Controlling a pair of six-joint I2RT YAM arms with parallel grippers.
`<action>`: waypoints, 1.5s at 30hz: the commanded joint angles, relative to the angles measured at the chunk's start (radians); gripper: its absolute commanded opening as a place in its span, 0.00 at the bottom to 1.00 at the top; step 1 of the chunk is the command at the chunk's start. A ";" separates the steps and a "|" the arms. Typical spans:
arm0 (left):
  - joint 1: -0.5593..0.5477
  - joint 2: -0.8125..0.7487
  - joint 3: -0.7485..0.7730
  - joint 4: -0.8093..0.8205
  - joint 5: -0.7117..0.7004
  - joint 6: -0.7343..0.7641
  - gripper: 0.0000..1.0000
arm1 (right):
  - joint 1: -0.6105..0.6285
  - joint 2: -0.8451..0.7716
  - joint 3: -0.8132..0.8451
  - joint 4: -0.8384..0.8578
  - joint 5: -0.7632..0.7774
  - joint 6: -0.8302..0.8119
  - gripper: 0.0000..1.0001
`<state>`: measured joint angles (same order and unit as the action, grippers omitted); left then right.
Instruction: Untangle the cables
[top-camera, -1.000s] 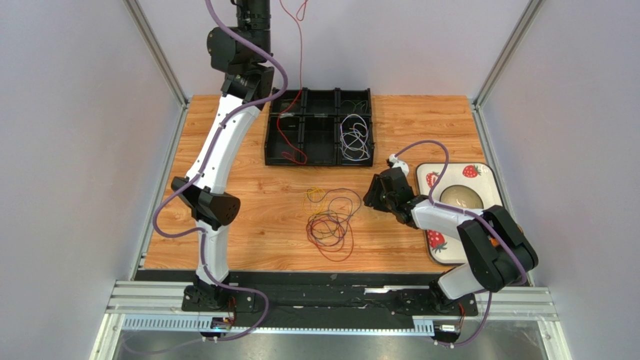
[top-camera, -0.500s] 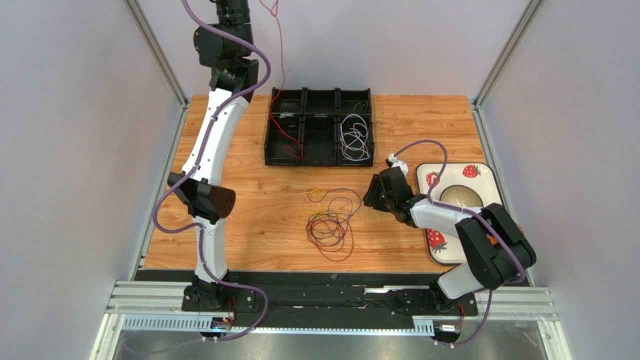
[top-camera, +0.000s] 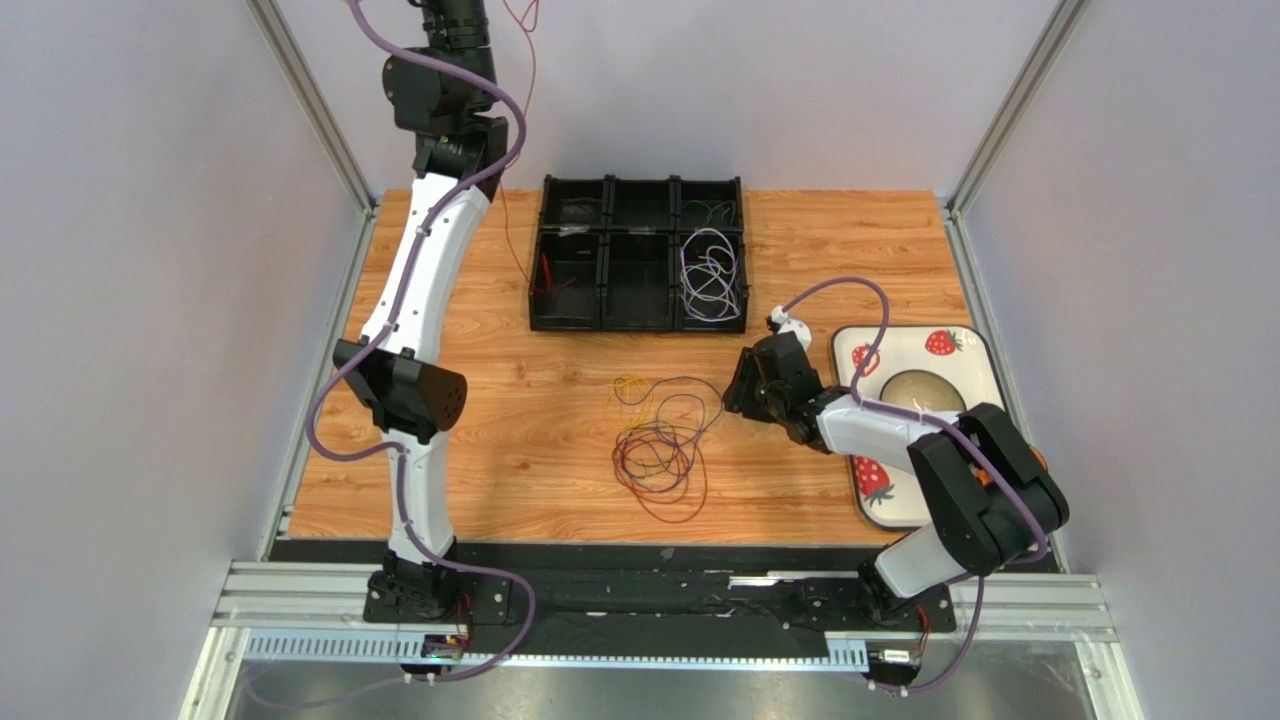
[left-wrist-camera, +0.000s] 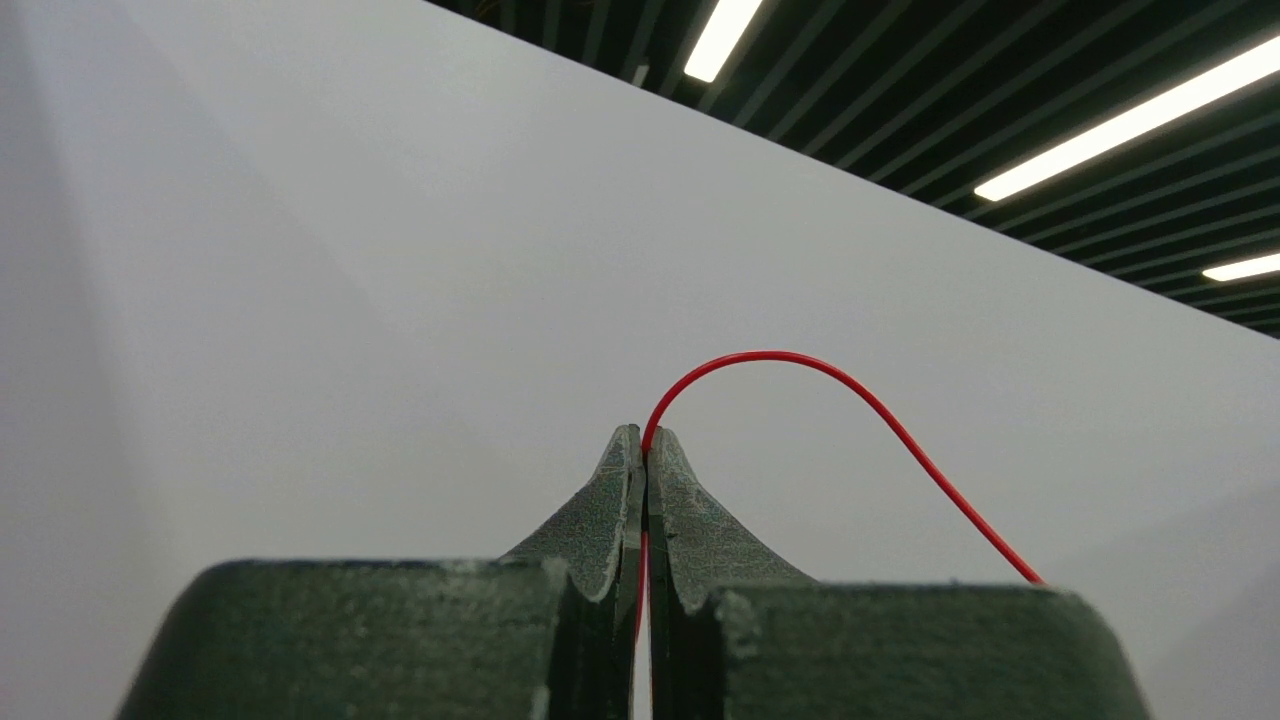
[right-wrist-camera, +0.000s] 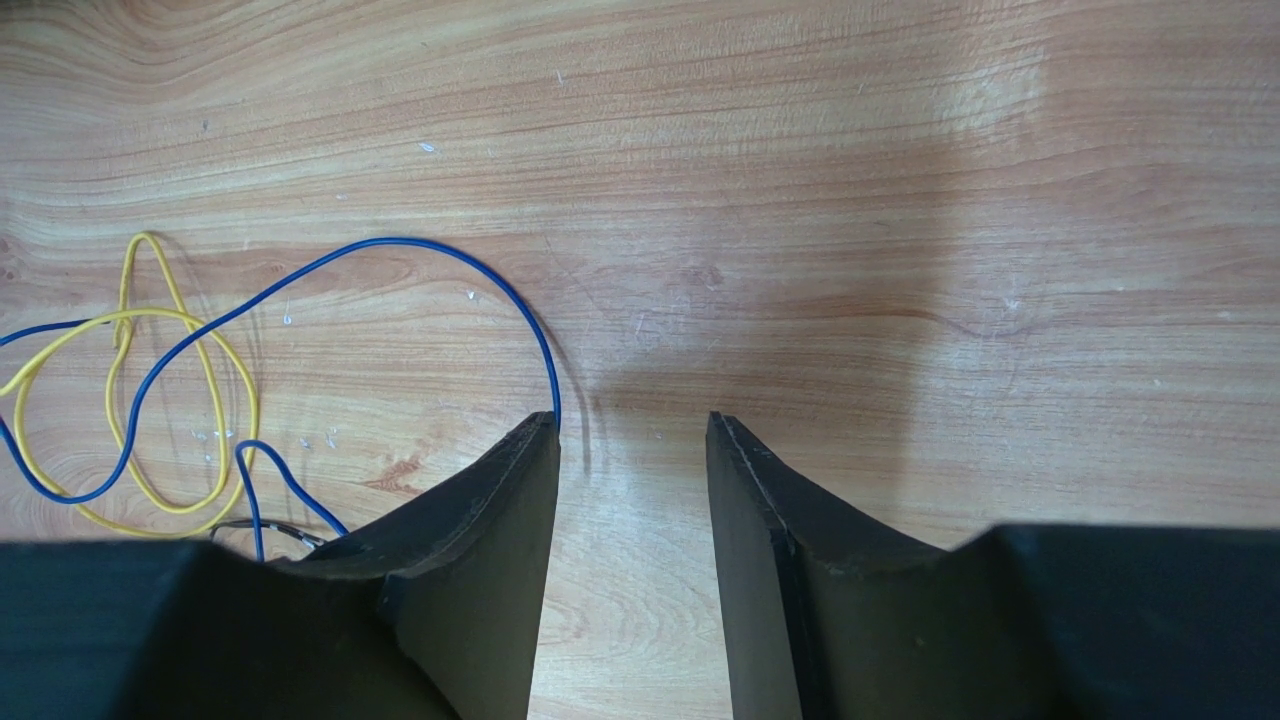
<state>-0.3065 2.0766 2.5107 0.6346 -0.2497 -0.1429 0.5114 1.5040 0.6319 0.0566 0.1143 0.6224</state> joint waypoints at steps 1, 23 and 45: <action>0.007 0.048 0.045 0.034 0.017 -0.052 0.00 | 0.007 0.004 0.038 0.011 0.027 -0.013 0.45; 0.007 -0.216 -0.786 0.330 -0.099 -0.046 0.00 | 0.007 -0.005 0.032 0.015 0.031 -0.013 0.44; 0.007 -0.311 -1.214 0.370 -0.141 -0.089 0.00 | 0.009 -0.014 0.025 0.015 0.033 -0.010 0.44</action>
<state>-0.3050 1.7878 1.3548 0.9413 -0.3725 -0.2047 0.5140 1.5040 0.6369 0.0486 0.1226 0.6197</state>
